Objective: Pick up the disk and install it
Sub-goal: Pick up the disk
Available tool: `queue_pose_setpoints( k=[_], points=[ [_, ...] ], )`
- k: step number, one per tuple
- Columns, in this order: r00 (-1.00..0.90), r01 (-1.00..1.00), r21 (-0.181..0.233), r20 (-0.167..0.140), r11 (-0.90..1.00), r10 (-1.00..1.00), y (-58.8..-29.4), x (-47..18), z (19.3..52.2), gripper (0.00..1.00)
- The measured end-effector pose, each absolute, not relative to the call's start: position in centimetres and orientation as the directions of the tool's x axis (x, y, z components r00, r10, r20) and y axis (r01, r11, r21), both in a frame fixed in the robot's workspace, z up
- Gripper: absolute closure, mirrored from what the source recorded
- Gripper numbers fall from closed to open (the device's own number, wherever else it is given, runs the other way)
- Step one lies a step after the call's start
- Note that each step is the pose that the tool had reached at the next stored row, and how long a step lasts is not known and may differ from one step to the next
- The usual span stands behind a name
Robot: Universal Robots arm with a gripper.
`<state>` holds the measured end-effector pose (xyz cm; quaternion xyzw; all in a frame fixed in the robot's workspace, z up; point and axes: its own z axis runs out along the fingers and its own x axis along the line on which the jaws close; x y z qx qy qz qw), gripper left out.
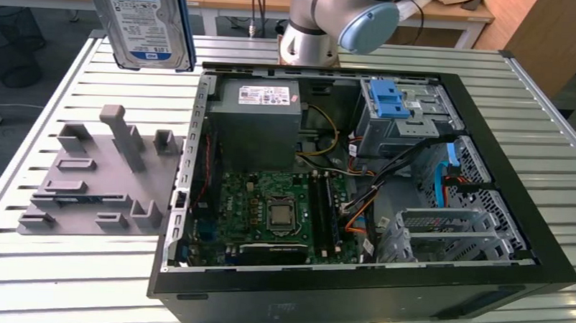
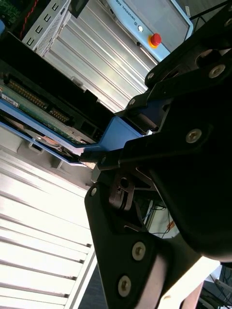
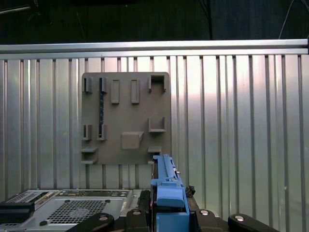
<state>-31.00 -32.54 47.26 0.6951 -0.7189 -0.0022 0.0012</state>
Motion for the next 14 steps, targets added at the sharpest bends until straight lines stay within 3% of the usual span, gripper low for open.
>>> queue_pose_setpoints(
  k=[14],
  points=[
    [-0.034, -0.999, 0.005, -0.001, 0.034, -0.999, -32.54, -30.3, 47.26, 0.64]
  ],
)
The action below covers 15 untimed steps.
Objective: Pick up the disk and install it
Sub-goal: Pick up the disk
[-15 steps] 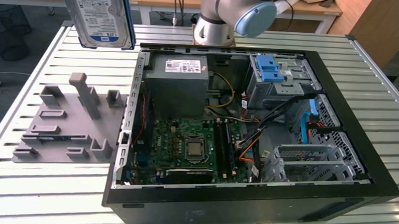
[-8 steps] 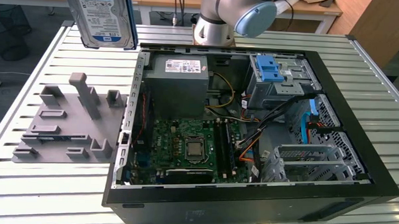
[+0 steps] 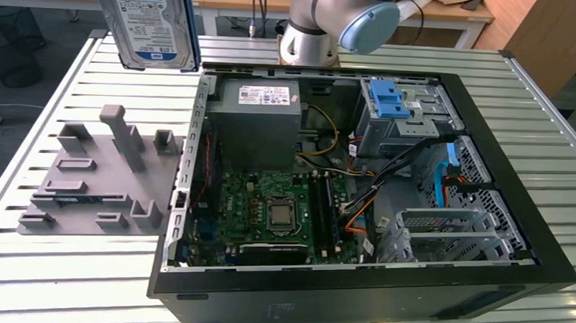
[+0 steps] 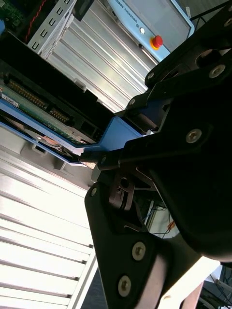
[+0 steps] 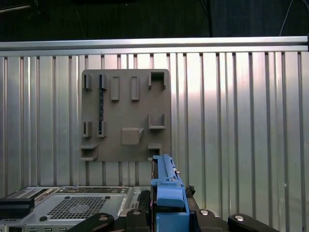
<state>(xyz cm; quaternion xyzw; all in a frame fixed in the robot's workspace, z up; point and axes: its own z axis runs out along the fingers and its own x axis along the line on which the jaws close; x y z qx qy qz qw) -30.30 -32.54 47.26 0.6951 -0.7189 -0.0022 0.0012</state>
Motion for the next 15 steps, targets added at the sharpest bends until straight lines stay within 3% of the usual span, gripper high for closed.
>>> queue_pose_setpoints(
  k=[15],
  points=[
    [-0.034, -0.999, 0.005, -0.001, 0.034, -0.999, -32.54, -29.83, 47.26, 0.64]
  ],
)
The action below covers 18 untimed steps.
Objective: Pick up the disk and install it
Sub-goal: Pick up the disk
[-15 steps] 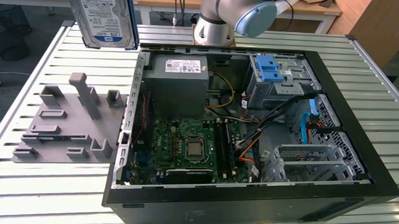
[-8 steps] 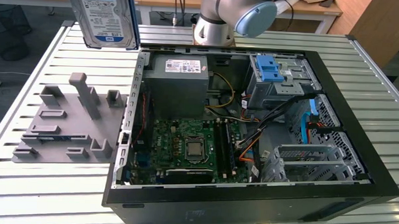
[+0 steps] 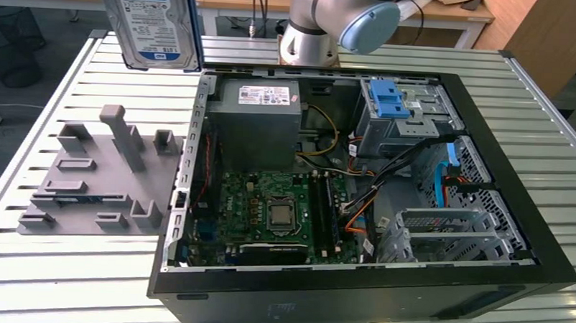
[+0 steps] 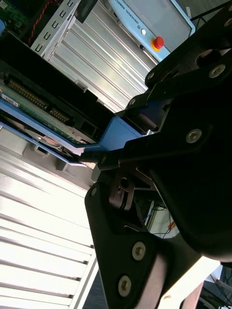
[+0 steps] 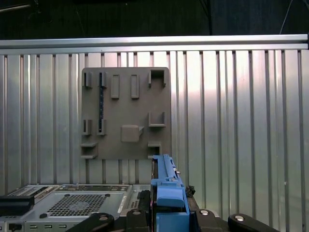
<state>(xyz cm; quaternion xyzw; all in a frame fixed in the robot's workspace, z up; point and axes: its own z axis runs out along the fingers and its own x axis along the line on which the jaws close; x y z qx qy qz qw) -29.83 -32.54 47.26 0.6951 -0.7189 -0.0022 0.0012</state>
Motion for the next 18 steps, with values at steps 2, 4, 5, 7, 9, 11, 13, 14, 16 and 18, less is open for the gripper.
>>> queue_pose_setpoints(
  k=[2, 4, 5, 7, 9, 11, 13, 14, 16, 18],
  points=[
    [-0.034, -0.999, 0.005, -0.001, 0.034, -0.999, -32.54, -29.77, 47.26, 0.64],
    [-0.034, -0.999, 0.005, -0.001, 0.034, -0.999, -32.54, -29.71, 47.26, 0.64],
    [-0.034, -0.999, 0.005, -0.001, 0.034, -0.999, -32.54, -29.68, 47.26, 0.64],
    [-0.034, -0.999, 0.005, -0.001, 0.034, -0.999, -32.54, -29.62, 47.26, 0.64],
    [-0.034, -0.999, 0.005, -0.001, 0.034, -0.999, -32.54, -29.55, 47.26, 0.64],
    [-0.034, -0.999, 0.005, -0.001, 0.034, -0.999, -32.54, -29.49, 47.26, 0.64],
    [-0.034, -0.999, 0.005, -0.001, 0.034, -0.999, -32.54, -29.43, 47.26, 0.64],
    [-0.034, -0.999, 0.005, -0.001, 0.034, -0.999, -32.54, -29.4, 47.26, 0.64],
    [-0.034, -0.999, 0.005, -0.001, 0.034, -0.999, -32.54, -29.33, 47.26, 0.64],
    [-0.034, -0.999, 0.005, -0.001, 0.034, -0.999, -32.54, -29.27, 47.26, 0.64]
  ],
)
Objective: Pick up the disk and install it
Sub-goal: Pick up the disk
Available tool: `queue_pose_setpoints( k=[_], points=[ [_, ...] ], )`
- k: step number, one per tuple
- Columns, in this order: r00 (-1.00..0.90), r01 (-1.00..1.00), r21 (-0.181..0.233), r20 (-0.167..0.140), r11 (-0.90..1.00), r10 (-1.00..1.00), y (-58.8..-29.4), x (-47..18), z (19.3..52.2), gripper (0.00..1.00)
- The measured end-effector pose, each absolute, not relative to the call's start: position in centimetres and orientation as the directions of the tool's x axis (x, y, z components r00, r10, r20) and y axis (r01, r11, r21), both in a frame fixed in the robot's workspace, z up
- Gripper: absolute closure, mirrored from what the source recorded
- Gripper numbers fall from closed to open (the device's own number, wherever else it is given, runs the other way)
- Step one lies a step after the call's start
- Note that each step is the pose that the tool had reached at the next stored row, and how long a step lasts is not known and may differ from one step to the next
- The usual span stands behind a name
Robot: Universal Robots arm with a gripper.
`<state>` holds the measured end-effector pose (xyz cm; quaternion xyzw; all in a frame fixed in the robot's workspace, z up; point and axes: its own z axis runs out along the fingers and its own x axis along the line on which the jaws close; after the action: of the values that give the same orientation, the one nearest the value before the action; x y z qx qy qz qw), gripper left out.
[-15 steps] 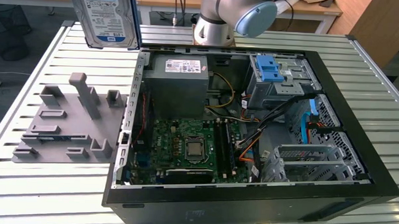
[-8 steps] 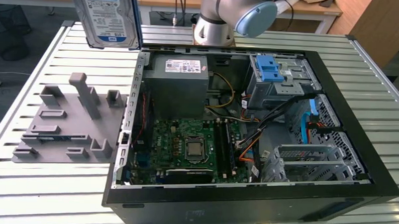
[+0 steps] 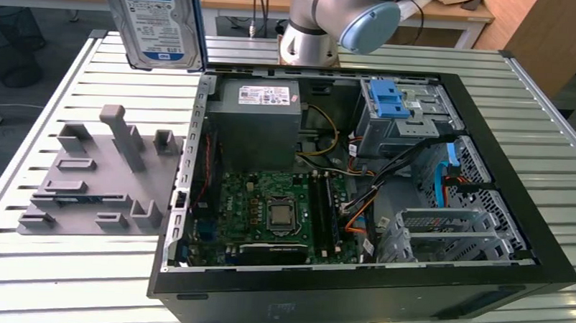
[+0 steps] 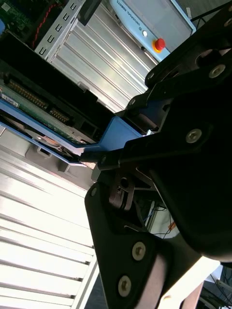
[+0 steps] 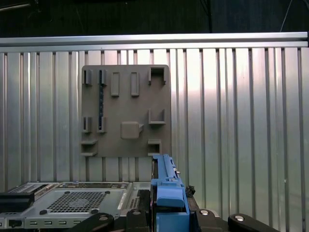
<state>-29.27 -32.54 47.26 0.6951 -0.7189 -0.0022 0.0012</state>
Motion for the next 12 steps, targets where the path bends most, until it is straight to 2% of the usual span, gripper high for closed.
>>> queue_pose_setpoints(
  k=[12],
  points=[
    [-0.034, -0.999, 0.005, -0.001, 0.034, -0.999, -32.54, -28.85, 47.26, 0.64]
  ],
)
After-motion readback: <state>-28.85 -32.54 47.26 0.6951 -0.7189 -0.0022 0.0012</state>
